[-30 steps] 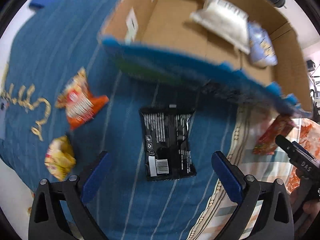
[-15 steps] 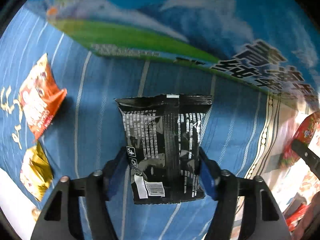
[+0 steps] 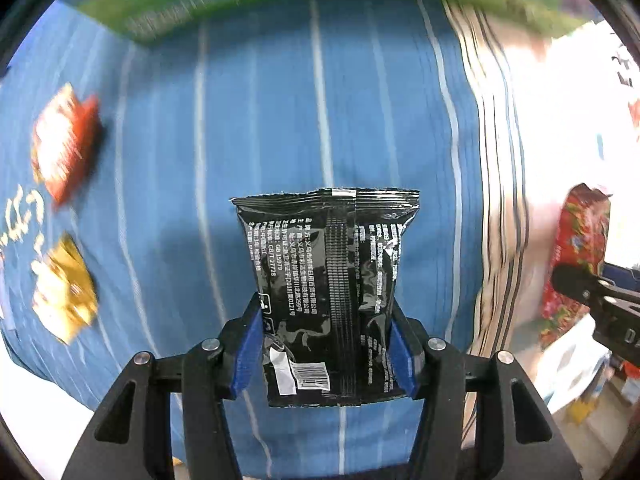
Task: Organize snacks
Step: 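Grasp the black snack bag with left tool while right tool grasps red floral bag, then carry both bags into the box and open both tools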
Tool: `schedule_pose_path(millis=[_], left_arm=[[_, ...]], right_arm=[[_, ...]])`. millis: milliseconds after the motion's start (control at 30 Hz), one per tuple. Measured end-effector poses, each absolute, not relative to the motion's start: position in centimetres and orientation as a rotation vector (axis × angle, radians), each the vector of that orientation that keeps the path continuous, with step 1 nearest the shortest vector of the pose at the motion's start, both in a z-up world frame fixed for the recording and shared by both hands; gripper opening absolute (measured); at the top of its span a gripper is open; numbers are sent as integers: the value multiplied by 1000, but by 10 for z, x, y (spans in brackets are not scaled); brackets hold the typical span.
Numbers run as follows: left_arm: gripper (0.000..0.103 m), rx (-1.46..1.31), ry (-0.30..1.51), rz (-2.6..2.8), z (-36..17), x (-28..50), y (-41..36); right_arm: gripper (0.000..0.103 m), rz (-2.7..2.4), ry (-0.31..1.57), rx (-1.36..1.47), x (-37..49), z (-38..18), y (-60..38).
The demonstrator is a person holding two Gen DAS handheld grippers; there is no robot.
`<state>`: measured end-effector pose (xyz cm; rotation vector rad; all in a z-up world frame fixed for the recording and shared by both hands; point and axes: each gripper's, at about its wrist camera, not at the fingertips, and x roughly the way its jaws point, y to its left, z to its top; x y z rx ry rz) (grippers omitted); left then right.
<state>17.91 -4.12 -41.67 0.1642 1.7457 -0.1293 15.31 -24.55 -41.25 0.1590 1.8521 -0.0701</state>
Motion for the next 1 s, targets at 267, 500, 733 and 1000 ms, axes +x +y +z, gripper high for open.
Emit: schedule_pose_path(millis=[267, 500, 733, 1000], left_arm=[[57, 142, 1756, -126, -425, 184, -46], [57, 142, 1742, -127, -421, 176, -54], [53, 148, 1738, -117, -412, 152, -35], [52, 179, 1664, -128, -381, 155, -51]], right_arm=[[52, -123, 1869, 195, 148, -418, -223], [64, -122, 1902, 225, 136, -428, -226], [53, -124, 1864, 209, 121, -431, -218], [47, -89, 1780, 177, 113, -395, -228]])
